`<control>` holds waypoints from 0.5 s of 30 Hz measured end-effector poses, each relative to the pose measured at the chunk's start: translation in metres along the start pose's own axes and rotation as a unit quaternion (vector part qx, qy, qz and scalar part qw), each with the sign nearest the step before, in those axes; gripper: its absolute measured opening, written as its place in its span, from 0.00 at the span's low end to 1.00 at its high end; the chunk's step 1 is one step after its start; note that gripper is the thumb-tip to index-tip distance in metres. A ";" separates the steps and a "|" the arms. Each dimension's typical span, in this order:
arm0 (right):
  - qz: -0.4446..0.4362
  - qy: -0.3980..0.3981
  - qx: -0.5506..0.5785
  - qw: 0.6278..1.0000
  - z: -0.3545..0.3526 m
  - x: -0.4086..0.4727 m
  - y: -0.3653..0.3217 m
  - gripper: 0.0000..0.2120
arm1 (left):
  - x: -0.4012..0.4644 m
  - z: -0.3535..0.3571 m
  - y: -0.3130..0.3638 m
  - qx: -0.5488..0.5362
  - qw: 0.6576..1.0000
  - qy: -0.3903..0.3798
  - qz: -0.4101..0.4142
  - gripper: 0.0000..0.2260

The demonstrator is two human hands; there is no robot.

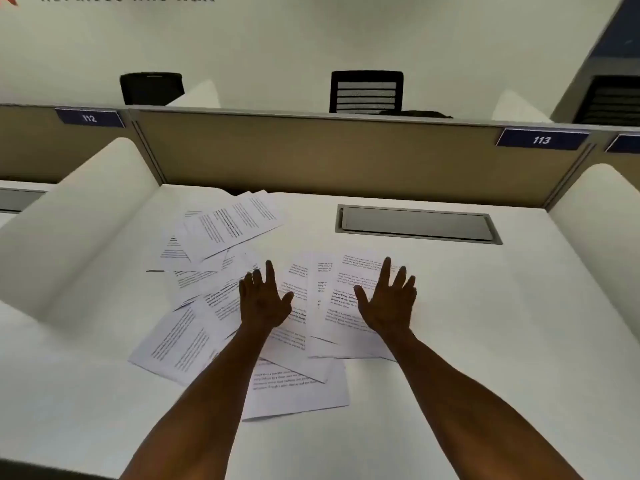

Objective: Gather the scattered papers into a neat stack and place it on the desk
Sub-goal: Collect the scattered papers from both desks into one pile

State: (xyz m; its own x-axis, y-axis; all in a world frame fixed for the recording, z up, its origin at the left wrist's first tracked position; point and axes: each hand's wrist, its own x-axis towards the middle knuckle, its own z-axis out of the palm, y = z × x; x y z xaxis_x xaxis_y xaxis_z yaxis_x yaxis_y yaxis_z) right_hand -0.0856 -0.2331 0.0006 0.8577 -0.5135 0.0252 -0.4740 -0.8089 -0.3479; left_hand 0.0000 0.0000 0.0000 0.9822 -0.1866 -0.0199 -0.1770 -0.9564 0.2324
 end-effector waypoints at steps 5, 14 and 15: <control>0.071 -0.057 0.005 0.996 0.024 -0.014 0.015 0.49 | -0.001 0.017 -0.008 0.008 0.995 -0.073 -0.063 0.43; 0.057 -0.079 -0.014 0.995 0.048 -0.028 0.021 0.50 | -0.007 0.032 0.009 -0.028 0.990 -0.092 -0.102 0.48; 0.054 -0.077 -0.010 0.995 0.049 -0.029 0.023 0.49 | -0.007 0.032 0.011 -0.040 0.990 -0.091 -0.103 0.48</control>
State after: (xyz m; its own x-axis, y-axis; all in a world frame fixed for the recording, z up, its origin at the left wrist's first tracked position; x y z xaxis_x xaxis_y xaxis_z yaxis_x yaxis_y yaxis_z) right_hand -0.1114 -0.2224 -0.0538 0.8214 -0.5484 -0.1566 -0.5674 -0.7582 -0.3212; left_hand -0.0109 -0.0165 -0.0282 0.9679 -0.0332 -0.2492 0.0397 -0.9586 0.2820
